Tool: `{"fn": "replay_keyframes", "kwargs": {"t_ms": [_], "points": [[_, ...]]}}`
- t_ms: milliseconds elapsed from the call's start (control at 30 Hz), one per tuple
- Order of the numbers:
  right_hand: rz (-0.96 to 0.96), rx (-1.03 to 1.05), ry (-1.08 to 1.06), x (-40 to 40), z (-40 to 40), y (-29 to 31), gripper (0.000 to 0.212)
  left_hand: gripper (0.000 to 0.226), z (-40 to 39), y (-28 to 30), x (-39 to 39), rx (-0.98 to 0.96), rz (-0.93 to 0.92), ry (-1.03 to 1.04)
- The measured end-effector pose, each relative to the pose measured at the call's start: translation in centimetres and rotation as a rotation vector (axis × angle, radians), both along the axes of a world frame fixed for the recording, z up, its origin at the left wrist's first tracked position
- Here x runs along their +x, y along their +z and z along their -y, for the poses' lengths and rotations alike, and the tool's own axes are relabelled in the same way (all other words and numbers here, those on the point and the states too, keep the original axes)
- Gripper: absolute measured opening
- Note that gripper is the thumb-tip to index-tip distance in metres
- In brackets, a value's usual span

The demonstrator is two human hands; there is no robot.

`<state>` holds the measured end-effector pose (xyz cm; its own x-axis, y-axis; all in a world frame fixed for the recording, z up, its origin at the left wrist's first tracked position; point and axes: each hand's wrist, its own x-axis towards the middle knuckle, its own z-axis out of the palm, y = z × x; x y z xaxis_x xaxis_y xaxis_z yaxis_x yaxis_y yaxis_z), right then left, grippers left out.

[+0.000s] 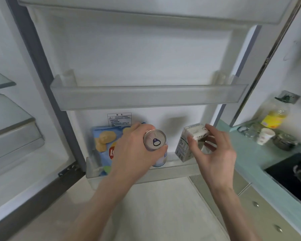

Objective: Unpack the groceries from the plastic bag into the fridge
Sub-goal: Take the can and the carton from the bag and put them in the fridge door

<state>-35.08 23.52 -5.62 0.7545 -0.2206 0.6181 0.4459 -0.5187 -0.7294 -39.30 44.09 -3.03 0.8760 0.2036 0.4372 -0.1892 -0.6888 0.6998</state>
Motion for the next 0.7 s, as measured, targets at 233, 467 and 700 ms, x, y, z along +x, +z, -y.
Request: {"fn": "replay_keyframes", "kwargs": {"t_ms": [233,467,700], "points": [[-0.039,0.007,0.002,2.2,-1.1,-2.2,0.073,0.049,0.2,-0.7,3.1,0.052,-0.072,-0.011],[-0.076,0.008,-0.016,3.2,-1.5,-4.7,0.063,0.044,1.0,-1.7,4.7,0.099,-0.138,-0.058],[-0.076,-0.030,-0.079,3.7,-0.8,-6.2,0.056,0.044,2.8,-3.0,6.0,0.143,-0.203,-0.077]]}}
